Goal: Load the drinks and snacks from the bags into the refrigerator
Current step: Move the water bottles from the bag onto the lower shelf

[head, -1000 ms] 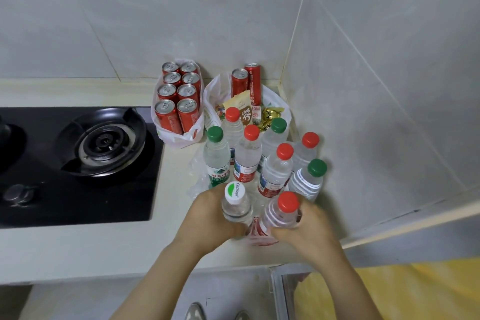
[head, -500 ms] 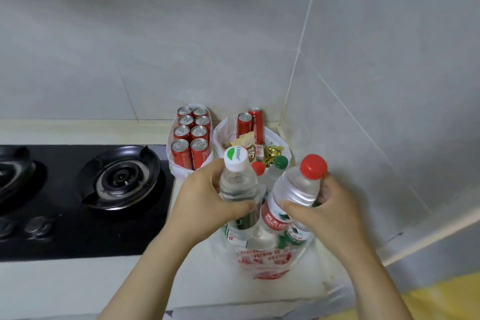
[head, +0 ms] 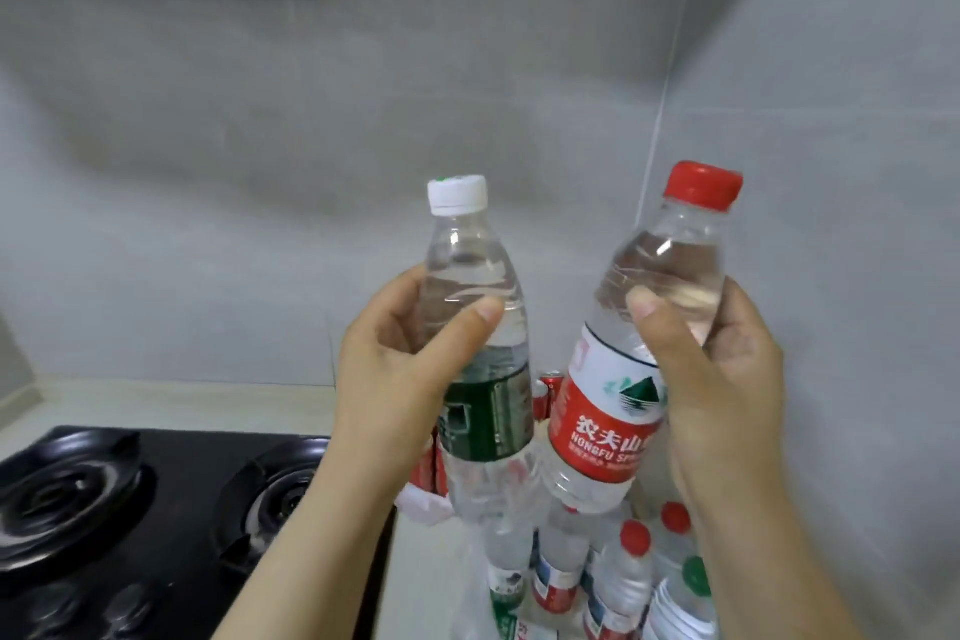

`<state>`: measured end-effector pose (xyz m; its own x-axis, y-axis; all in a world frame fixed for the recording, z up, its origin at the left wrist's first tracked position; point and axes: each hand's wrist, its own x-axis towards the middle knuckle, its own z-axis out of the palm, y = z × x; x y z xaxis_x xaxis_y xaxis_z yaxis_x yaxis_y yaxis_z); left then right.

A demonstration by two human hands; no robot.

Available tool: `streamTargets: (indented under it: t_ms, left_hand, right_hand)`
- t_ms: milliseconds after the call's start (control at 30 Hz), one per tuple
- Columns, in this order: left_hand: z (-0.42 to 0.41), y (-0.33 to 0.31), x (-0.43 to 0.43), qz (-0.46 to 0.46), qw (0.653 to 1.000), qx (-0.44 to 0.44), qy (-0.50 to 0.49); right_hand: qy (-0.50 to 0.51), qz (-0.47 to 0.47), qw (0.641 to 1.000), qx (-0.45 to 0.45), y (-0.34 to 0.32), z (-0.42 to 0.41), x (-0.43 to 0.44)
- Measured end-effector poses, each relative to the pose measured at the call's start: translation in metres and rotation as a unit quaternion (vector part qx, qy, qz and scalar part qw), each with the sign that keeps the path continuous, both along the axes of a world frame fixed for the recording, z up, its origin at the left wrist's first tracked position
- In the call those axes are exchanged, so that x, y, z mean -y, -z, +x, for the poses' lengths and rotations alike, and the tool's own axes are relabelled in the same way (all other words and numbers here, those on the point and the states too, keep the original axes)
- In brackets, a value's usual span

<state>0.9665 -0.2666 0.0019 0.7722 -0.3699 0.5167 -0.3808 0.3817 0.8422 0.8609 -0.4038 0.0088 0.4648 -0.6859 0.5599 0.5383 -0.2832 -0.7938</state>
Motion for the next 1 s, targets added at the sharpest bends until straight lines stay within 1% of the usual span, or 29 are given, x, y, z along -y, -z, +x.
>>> streamTargets:
  t_ms: [100,233,333,433,633,767,833,900,1000]
  left_hand:
    - [0.004,-0.022,-0.01,-0.042,0.999,0.013,-0.003]
    - [0.012,-0.049,-0.027,-0.071,0.997,0.028,0.012]
    - [0.018,-0.064,-0.038,-0.063,0.997,0.043,0.007]
    - [0.02,-0.076,-0.045,-0.035,0.997,0.066,-0.011]
    - [0.018,-0.095,-0.055,-0.016,0.992,0.093,-0.084]
    - [0.007,-0.105,-0.06,-0.004,0.986,0.106,-0.128]
    - [0.006,-0.108,-0.067,0.003,0.983,0.093,-0.16]
    - [0.003,-0.109,-0.076,0.014,0.976,0.084,-0.199]
    - [-0.011,-0.108,-0.09,0.02,0.961,0.096,-0.257]
  right_hand:
    - [-0.028,0.025,0.998,0.046,-0.022,0.011,-0.014]
    - [-0.069,0.001,0.996,0.055,-0.046,0.023,-0.029]
    - [-0.091,-0.02,0.994,0.053,-0.058,0.032,-0.038]
    - [-0.123,-0.038,0.989,0.065,-0.07,0.043,-0.041]
    - [-0.213,-0.072,0.972,0.072,-0.091,0.066,-0.037]
    - [-0.28,-0.069,0.954,0.079,-0.097,0.08,-0.032]
    - [-0.318,-0.066,0.943,0.077,-0.096,0.088,-0.033]
    - [-0.351,-0.069,0.931,0.069,-0.095,0.094,-0.036]
    - [-0.391,-0.079,0.915,0.065,-0.097,0.1,-0.047]
